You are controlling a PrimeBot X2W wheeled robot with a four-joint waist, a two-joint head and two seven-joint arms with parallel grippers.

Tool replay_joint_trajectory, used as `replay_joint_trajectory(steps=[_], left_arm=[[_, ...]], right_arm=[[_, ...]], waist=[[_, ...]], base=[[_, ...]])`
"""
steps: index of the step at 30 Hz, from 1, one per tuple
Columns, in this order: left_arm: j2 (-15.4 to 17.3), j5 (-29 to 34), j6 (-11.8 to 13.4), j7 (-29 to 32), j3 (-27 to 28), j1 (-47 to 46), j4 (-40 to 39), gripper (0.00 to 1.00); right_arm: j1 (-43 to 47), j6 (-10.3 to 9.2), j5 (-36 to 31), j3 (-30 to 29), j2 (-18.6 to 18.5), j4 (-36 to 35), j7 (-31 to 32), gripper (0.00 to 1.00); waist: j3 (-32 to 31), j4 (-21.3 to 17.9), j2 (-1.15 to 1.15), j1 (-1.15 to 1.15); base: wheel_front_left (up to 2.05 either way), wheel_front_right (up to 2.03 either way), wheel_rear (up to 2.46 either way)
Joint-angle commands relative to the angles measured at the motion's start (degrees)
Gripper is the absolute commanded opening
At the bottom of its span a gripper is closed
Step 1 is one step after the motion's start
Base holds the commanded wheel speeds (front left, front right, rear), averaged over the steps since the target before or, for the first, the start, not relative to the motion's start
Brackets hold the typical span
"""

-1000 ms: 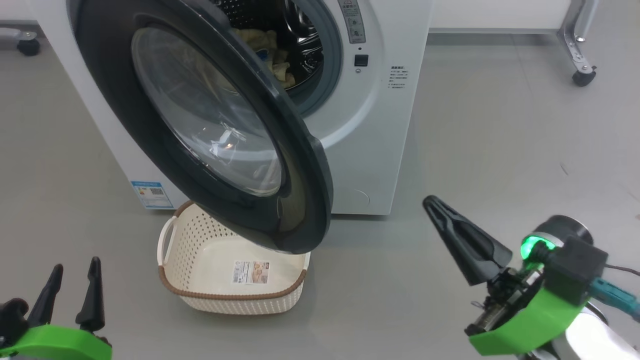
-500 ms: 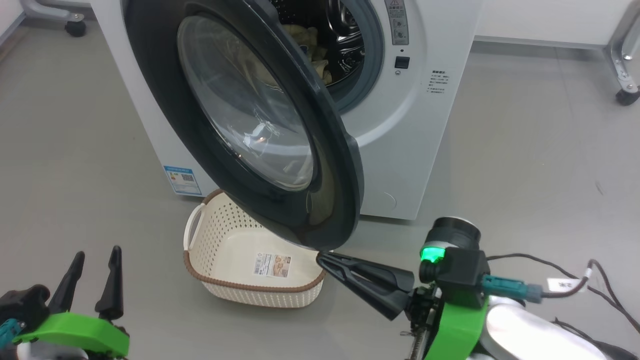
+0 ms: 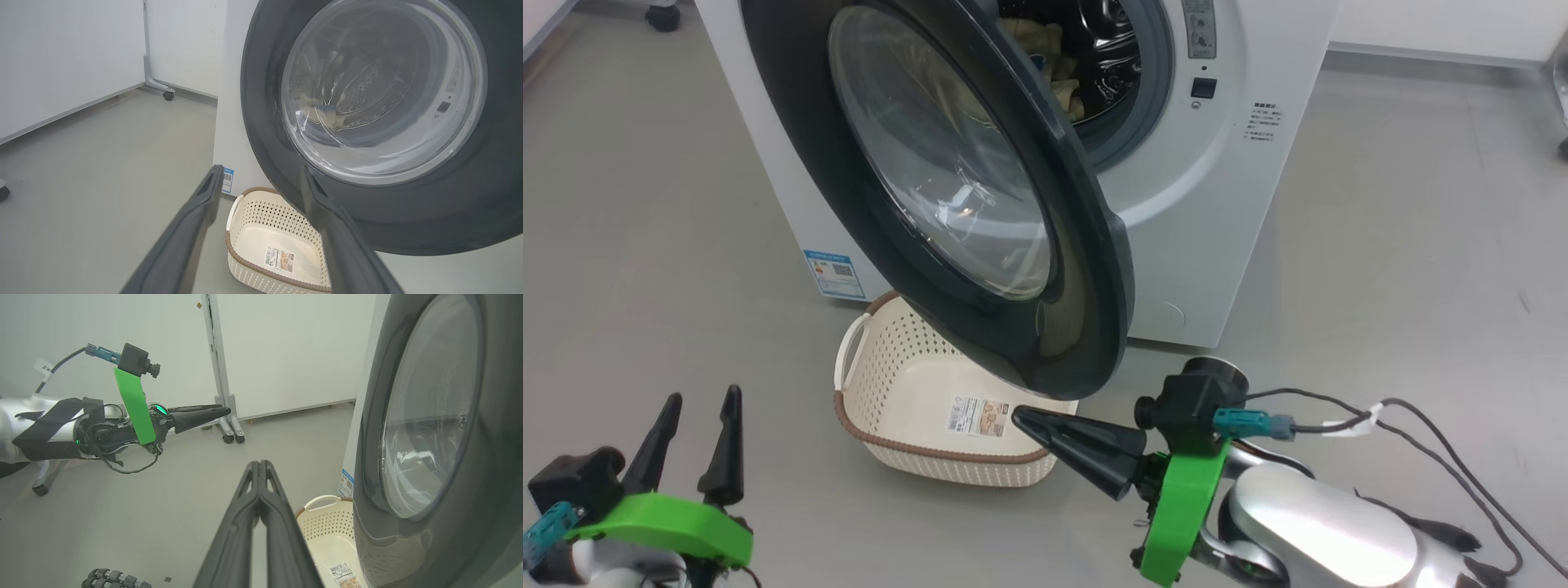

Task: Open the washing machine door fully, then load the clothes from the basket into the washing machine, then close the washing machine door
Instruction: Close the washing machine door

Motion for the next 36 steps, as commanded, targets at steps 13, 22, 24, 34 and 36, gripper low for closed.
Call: replay_joint_trajectory(steps=[13,22,24,34,36], left_arm=[[1.0,0.3,-0.2,-0.8,1.7,-6.2,-1.8,1.00],[0.8,0.5,-0.2,-0.8,1.3,-7.0,-2.1,1.00],[0.8,0.5,-0.2,-0.8,1.1,-7.2,-2.1,1.00],[0.5,0.4,-0.2,-0.8,0.4,-8.0,-2.2,1.00],[0.5,0.4,-0.2,-0.8,0.3,-8.2,-2.2,1.00]], right_arm=[[-5.2,0.56,-1.2,-4.0,7.0,7.1,-1.3,0.00],[-7.3,0.56,-1.9,-7.2,8.5,10.7,-1.3,0.00],[-7.6,0.56,-2.0,-8.3,8.9,11.8,-1.3,0.00],[-8.8,0.56,-2.5,-11.5,10.5,16.0,-1.3,0.00],[-8.8,0.56,-2.6,-12.3,10.7,16.6,-1.3,0.00]], waist=[[3.4,0.3,0.00,0.00],[4.8,0.3,0.00,0.00],[5.0,0.3,0.00,0.00],[6.0,0.7,0.00,0.00],[6.2,0.8,0.00,0.00]], base=[[0.00,0.00,0.00],[0.00,0.00,0.00],[0.00,0.00,0.00],[0.00,0.00,0.00],[0.00,0.00,0.00]])
